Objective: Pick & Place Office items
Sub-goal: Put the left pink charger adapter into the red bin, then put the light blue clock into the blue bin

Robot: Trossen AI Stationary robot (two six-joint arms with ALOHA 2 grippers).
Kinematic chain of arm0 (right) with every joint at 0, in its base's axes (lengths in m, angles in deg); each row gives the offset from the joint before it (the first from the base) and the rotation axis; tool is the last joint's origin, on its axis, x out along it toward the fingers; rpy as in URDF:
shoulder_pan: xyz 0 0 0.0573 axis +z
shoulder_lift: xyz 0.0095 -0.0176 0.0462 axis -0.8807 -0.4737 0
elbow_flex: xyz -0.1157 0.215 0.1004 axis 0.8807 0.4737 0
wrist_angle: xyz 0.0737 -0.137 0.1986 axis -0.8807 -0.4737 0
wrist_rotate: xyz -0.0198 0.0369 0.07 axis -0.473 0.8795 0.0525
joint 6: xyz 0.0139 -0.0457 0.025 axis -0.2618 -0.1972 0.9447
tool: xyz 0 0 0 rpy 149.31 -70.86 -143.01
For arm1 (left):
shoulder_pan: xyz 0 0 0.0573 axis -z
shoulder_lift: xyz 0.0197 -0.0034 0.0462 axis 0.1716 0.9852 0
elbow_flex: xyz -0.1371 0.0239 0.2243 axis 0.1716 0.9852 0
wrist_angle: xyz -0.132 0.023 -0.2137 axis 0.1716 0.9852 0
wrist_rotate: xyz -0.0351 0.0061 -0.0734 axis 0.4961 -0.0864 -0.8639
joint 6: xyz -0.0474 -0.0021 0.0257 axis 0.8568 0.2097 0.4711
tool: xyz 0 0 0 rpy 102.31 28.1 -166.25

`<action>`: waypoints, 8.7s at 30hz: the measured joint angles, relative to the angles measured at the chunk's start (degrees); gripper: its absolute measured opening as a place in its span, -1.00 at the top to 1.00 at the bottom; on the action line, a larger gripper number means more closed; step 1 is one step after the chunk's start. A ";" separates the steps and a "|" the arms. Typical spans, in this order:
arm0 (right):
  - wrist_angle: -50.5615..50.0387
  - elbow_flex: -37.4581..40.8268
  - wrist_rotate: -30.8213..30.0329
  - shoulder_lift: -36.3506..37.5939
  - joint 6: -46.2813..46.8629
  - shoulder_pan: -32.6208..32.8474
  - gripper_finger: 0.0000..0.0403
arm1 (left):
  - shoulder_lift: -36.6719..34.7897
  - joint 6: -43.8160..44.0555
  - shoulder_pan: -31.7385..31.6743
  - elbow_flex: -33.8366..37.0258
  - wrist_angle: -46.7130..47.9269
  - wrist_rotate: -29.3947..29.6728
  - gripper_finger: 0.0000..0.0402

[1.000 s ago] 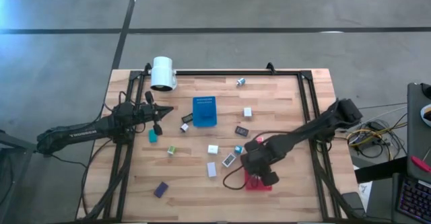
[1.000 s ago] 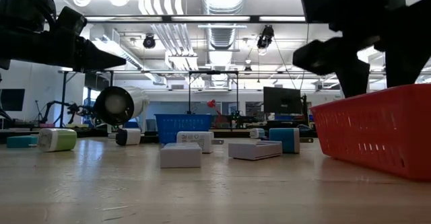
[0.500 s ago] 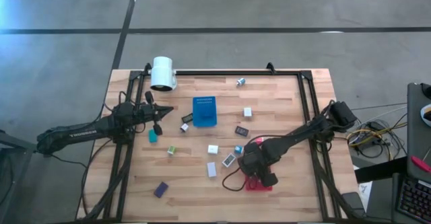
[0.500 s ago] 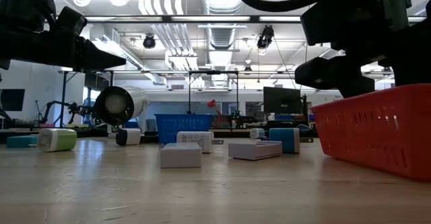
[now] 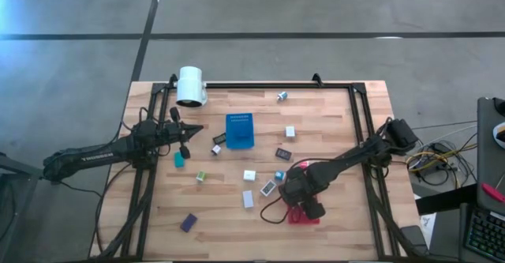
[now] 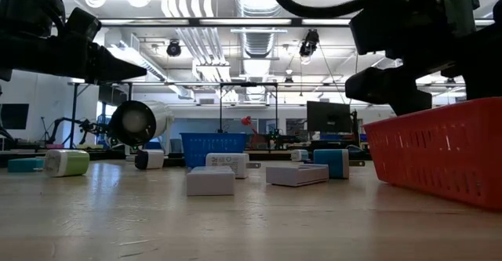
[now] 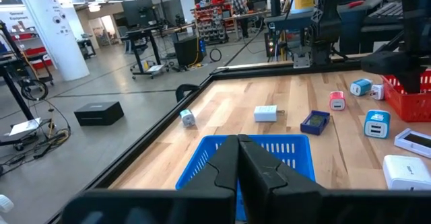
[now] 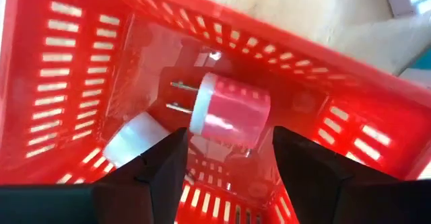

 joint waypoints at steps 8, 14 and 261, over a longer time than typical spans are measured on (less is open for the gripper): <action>-8.40 -0.63 -0.60 9.16 1.83 0.00 -0.07 | 0.00 0.00 0.00 -0.01 -0.01 0.02 0.94; -0.31 1.83 -13.40 25.69 -2.14 0.84 -0.05 | -0.02 0.48 0.00 0.01 -0.02 0.02 0.96; 50.20 61.02 -6.29 100.06 -15.84 -27.00 0.96 | 41.38 6.51 11.15 -49.89 48.28 0.55 0.71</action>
